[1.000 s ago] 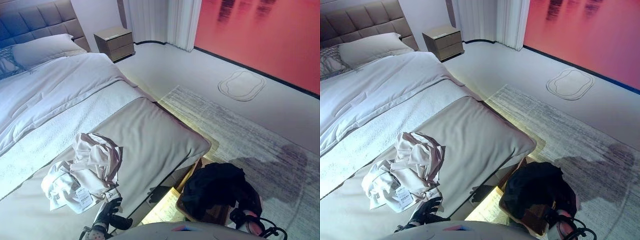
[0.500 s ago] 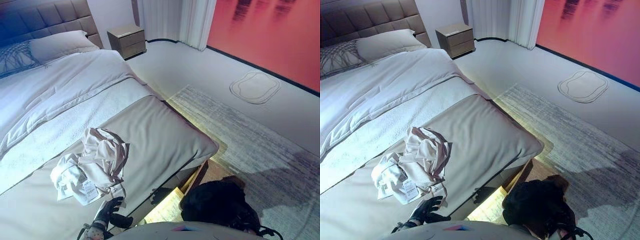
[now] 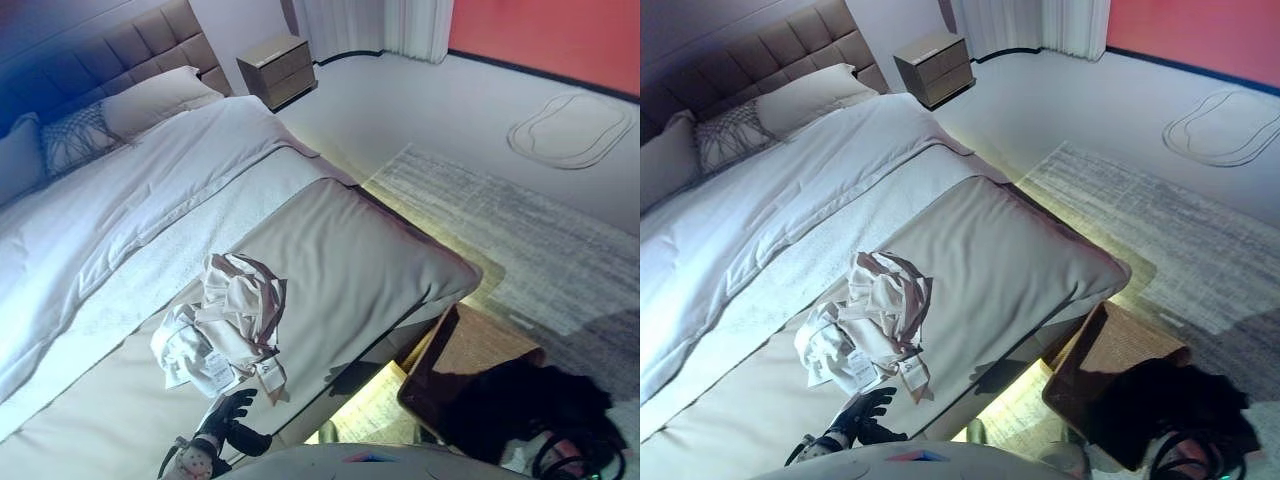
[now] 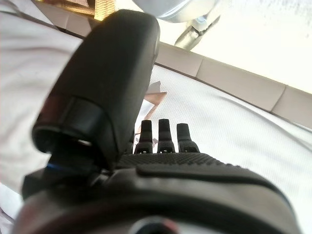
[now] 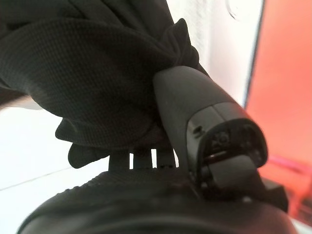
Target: Pick up the clothes from the bed and place them into the basket
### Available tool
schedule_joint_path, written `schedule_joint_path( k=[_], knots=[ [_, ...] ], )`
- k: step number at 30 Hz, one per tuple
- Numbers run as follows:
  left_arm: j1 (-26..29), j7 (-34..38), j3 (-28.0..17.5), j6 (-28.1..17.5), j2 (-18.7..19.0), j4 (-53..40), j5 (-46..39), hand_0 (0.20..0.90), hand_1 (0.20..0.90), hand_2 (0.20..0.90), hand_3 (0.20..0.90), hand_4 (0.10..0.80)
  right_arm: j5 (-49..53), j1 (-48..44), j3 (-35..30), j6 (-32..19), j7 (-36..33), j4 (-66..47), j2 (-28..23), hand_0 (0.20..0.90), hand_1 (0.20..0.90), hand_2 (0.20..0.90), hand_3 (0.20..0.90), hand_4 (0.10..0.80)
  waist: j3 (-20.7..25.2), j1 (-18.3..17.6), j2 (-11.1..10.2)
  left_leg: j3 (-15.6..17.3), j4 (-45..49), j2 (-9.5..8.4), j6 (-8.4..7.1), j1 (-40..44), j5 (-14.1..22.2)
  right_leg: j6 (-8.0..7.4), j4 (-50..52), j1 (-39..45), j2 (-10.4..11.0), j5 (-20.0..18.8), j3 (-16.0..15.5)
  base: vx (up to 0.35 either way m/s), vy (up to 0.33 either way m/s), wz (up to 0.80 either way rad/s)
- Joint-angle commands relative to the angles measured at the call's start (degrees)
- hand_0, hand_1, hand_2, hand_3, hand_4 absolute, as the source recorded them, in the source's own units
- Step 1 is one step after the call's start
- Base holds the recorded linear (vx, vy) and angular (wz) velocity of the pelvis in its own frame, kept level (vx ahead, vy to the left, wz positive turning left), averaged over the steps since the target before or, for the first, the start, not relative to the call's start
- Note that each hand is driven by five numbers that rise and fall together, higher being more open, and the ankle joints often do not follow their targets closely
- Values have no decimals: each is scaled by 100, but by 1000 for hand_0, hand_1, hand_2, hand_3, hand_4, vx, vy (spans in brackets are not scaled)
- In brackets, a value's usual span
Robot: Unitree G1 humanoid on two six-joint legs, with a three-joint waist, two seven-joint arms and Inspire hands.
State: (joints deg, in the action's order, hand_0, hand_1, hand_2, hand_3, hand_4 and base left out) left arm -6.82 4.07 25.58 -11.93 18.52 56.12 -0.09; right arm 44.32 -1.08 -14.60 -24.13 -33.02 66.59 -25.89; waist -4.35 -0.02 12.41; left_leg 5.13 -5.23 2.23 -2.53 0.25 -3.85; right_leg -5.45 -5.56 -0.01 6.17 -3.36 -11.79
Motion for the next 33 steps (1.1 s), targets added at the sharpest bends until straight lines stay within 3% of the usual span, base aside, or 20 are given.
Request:
schedule_joint_path(
  k=[1,8,24,25,26,33],
  knots=[
    [448,16,80,-248,319,-109,-237,900,900,900,900,800,-147,-558,-325,-609,39,141,-473,300,300,300,200,100,-132,147,-338,-215,23,90,-187,-207,4,-236,56,-27,374,-242,-107,-46,-42,7],
    [611,-103,125,-170,549,-441,-353,900,900,900,900,800,288,-896,-269,542,900,700,-1049,300,300,300,200,100,-264,234,-370,-256,23,129,-251,-304,-56,-206,56,-57,359,-230,-189,-64,-60,8],
    [869,-73,76,-178,640,-465,-443,900,900,900,900,800,60,-1551,131,1353,1390,143,-1405,300,300,300,200,100,-597,214,-354,-323,23,129,-283,-434,-79,-166,69,-218,354,-246,-103,-22,-30,2],
    [885,-85,66,-185,637,-455,-444,900,900,900,900,800,49,-1591,166,1412,1409,138,-1415,858,858,858,851,751,-612,213,-352,-323,23,128,-284,-440,-81,-163,73,-228,357,-245,-100,0,0,0],
    [908,-99,57,-167,630,-457,-448,900,900,900,900,800,-32,-1647,210,1476,1476,150,-1425,900,900,900,900,800,-630,214,-350,-326,23,126,-284,-449,-85,-158,77,-241,358,-246,-95,0,0,0],
    [832,-80,1,-227,598,-465,-451,900,900,900,900,800,-232,-1752,585,1382,2164,-391,-1270,900,900,900,900,800,-716,210,-391,-332,23,134,-291,-478,-89,-141,88,-289,354,-260,-86,4,-1,3]
  ],
)
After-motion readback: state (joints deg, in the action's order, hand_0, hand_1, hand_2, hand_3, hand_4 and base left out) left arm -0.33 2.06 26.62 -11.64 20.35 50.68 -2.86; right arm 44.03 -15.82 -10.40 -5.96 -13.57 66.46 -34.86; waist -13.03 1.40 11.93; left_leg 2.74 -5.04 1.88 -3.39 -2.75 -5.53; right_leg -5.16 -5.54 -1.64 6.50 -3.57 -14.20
